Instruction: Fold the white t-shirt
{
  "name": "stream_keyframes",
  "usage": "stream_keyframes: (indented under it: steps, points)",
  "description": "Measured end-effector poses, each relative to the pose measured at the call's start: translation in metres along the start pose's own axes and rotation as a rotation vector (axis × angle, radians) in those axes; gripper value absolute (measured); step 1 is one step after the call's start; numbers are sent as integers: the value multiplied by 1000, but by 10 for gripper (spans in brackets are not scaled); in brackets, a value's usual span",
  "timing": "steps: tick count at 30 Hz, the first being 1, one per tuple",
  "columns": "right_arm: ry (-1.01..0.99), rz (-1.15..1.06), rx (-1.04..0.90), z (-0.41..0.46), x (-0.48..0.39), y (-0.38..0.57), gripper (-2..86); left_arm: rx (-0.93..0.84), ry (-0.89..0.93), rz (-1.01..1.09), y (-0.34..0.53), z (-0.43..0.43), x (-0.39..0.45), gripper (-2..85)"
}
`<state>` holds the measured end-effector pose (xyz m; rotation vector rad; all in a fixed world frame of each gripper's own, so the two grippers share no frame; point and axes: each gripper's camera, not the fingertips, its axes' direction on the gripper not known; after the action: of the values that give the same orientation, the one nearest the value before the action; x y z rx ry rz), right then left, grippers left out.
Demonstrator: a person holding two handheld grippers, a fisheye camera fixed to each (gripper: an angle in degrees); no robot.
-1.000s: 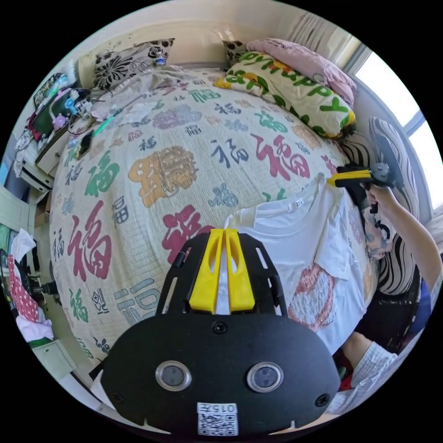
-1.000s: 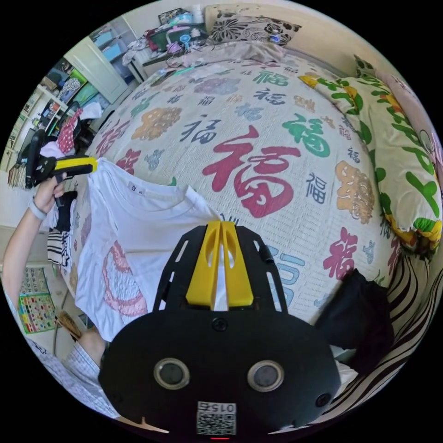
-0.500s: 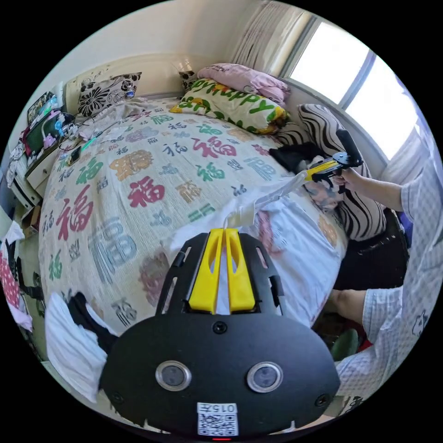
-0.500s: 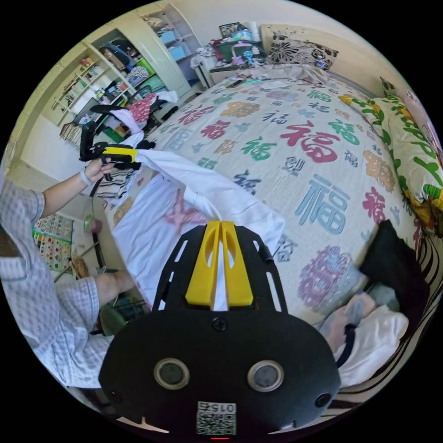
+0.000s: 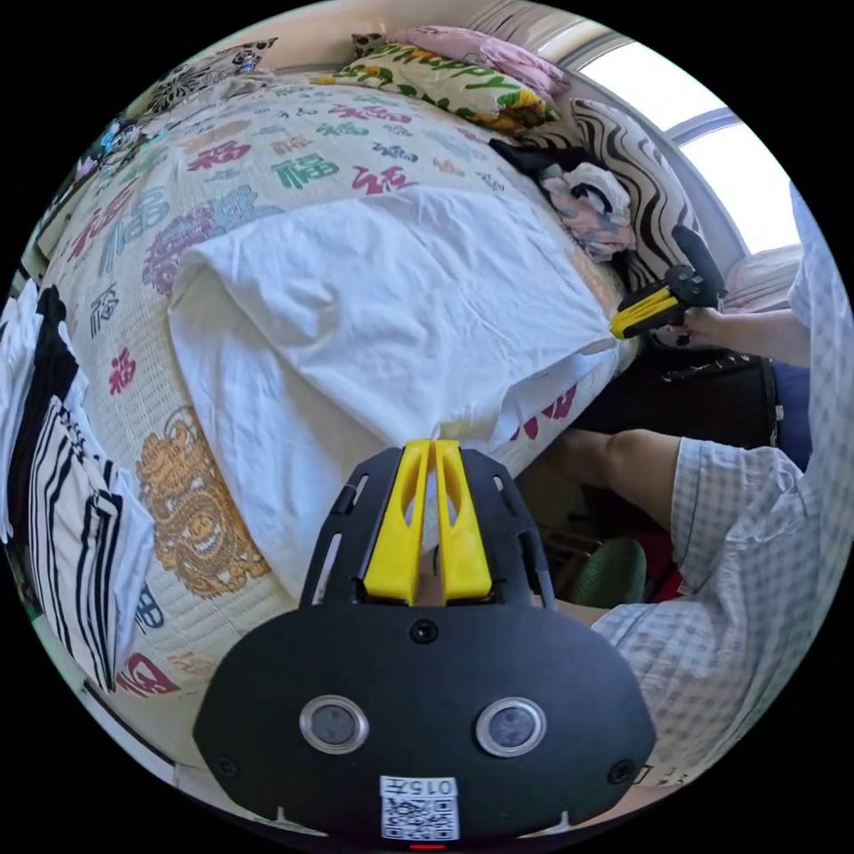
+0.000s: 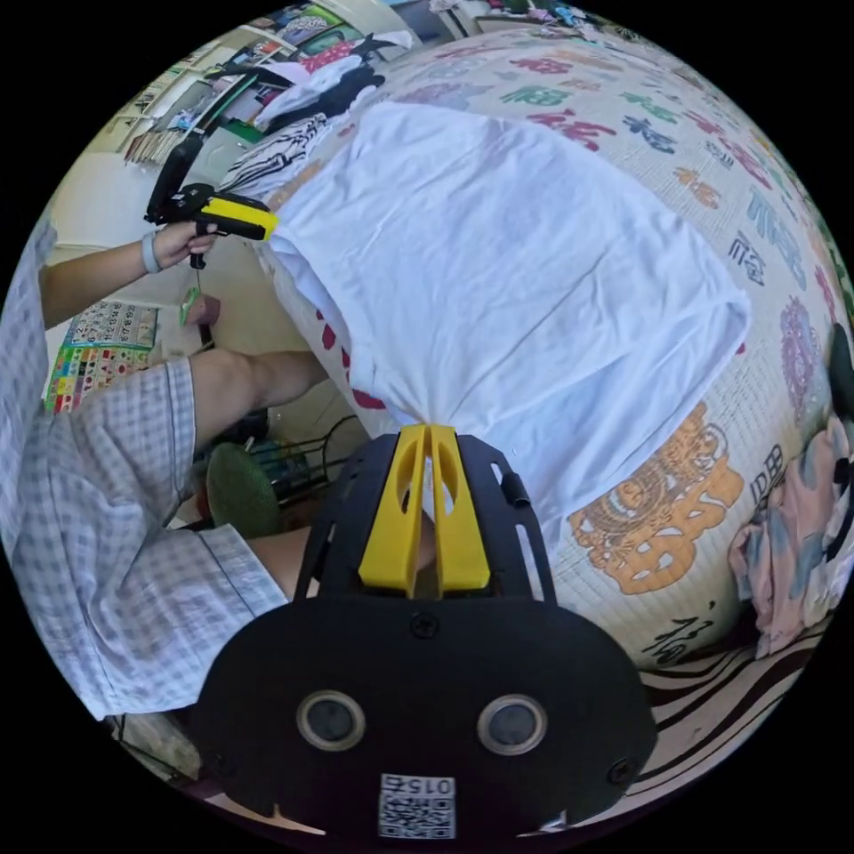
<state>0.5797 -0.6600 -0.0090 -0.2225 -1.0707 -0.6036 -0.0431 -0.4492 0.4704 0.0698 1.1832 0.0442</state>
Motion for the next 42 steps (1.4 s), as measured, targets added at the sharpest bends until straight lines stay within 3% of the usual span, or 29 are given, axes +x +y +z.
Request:
stream_keyframes:
  steps: [6, 11, 14, 17, 22, 26, 28, 31, 34, 36, 39, 42]
  points:
    - [11, 86, -148, 26, 15, 30, -9, -60, 26, -102, 27, -13, -8, -1]
    - [-86, 156, 53, 5, 22, 34, -7, 29, 42, -119, 18, -56, -2, -3]
    - [-124, 122, 17, 28, 23, 11, -6, 32, 75, -100, 0, -50, 2, -3]
    - [-88, 131, -117, 66, 29, 10, -6, -82, 50, -109, 8, -29, -5, -2]
    - [-230, 293, -70, 66, 57, 42, -7, -269, -29, -221, 71, -45, -31, 4]
    - [-207, 451, 176, 15, 104, 59, -3, -62, -27, -347, 67, -108, -63, 26]
    - [-145, 569, 323, -7, 135, 62, 9, 159, -79, -471, 48, -144, -99, 69]
    - [-263, 737, 491, -14, 194, 63, 41, 334, 147, -605, 24, -152, -159, 85]
    - [-342, 837, 509, -3, 232, 58, 61, 361, 249, -677, 10, -141, -198, 73]
    - [-508, 878, 553, 9, 247, 58, 67, 367, 320, -705, 7, -136, -211, 68]
    - [-617, 905, 518, 30, 257, 52, 22, 374, 453, -732, 8, -129, -220, 38]
    - [-677, 917, 555, 40, 262, 57, -1, 354, 405, -680, 14, -141, -222, 2]
